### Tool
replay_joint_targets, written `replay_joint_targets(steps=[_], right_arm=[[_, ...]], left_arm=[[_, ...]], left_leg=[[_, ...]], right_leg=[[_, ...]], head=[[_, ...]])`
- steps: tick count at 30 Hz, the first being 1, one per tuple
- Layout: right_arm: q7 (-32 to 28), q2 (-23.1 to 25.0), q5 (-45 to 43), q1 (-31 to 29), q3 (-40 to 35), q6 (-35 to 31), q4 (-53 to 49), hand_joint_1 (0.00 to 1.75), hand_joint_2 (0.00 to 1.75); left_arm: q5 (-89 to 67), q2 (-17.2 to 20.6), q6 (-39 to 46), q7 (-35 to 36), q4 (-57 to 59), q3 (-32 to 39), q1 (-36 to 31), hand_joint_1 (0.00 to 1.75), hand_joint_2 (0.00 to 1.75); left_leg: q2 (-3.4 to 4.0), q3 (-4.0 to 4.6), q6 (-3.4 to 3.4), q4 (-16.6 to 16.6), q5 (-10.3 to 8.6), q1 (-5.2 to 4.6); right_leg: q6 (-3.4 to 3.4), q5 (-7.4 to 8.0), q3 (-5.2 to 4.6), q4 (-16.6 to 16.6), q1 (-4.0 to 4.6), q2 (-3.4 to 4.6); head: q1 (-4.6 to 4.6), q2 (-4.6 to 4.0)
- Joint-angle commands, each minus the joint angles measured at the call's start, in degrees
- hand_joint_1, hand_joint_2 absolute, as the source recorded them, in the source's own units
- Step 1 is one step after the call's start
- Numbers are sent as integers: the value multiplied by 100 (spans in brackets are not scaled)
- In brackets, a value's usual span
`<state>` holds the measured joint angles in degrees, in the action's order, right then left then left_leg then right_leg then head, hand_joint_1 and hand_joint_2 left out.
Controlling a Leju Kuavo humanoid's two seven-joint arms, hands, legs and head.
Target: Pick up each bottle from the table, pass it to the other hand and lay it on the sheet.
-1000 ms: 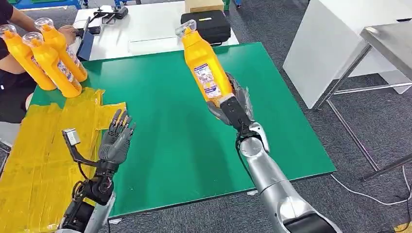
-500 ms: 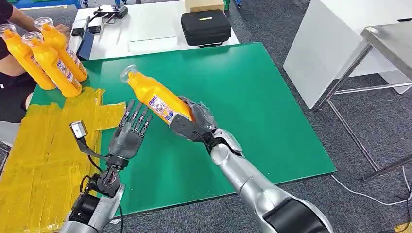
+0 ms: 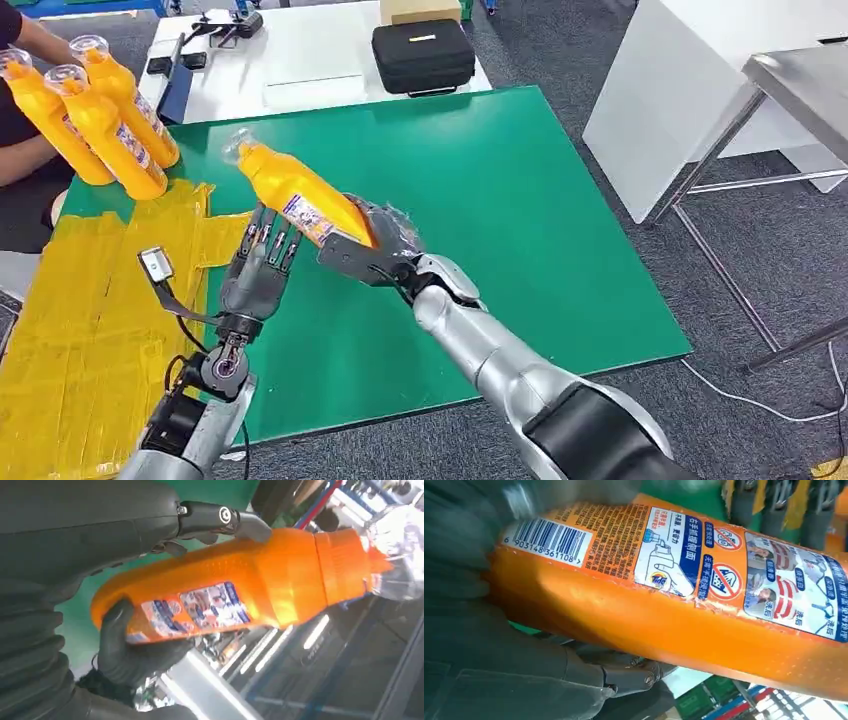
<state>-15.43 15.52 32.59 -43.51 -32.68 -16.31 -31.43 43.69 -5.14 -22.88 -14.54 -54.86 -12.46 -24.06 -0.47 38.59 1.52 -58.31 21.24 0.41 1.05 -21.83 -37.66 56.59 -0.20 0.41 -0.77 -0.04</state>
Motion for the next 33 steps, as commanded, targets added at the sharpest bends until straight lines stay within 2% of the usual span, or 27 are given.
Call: replay_joint_targets(steps=[1,6,9,10,14,17,21,25,26,27,28,33], right_arm=[[10,156,31,-115,-587,16,286,175,175],[10,156,31,-115,-587,16,286,175,175],[35,169,-2,-31,-695,105,165,175,175],[71,192,-5,37,-793,214,114,175,175],[133,380,70,524,-1271,563,-79,175,175],[235,448,69,807,-1584,608,-176,175,175],[273,448,-190,697,-1621,723,-55,175,175],[261,448,-216,649,-1644,775,39,175,175],[261,448,-239,636,-1660,782,72,175,175],[261,448,-239,636,-1660,782,72,175,175],[255,448,-251,624,-1668,768,95,175,175],[256,448,-280,610,-1666,763,119,175,175]], left_arm=[[-544,120,496,-268,579,-301,-571,0,175],[-544,120,496,-268,579,-301,-571,0,175],[-869,88,866,-387,584,-248,-624,0,175],[-1043,78,1044,-443,595,-199,-665,0,175],[-1191,111,1228,-490,538,0,-661,0,175],[-1201,143,1198,-478,430,130,-549,0,175],[-1181,121,1105,-424,307,224,-423,0,175],[-1160,107,1066,-468,326,264,-430,0,175],[-1137,97,1015,-497,308,290,-424,63,175],[-1137,97,1015,-497,308,290,-424,63,175],[-1131,92,1005,-504,287,302,-413,175,175],[-1123,97,983,-523,255,315,-389,175,175]], left_leg=[[-1,-23,-5,-1,11,1],[-3,-34,-6,-1,15,1],[-7,-49,-8,-5,24,2],[-7,-26,-5,-2,12,1],[3,-54,-11,0,25,4],[1,-39,-9,7,16,5],[2,-53,-14,0,29,6],[0,-23,-9,-2,16,6],[-1,-38,-11,-5,24,8],[-2,-20,-10,0,13,7],[-2,-27,-11,-2,18,9],[-5,-34,-12,-2,21,8]], right_leg=[[-1,-12,23,1,2,-7],[-1,-18,34,2,2,-11],[-1,-27,51,4,4,-16],[-1,-15,28,1,2,-11],[-4,-25,54,-1,5,-5],[-5,-17,39,-8,7,-5],[-5,-29,50,0,7,-4],[-4,-17,20,0,6,-7],[-4,-25,36,3,8,-11],[-4,-16,19,-1,6,-10],[-4,-19,27,-1,9,-11],[-4,-24,34,1,7,-14]], head=[[-2,0],[0,0],[2,0],[0,0],[2,0],[2,0],[0,0],[-2,0],[2,0],[0,0],[0,0],[0,0]])
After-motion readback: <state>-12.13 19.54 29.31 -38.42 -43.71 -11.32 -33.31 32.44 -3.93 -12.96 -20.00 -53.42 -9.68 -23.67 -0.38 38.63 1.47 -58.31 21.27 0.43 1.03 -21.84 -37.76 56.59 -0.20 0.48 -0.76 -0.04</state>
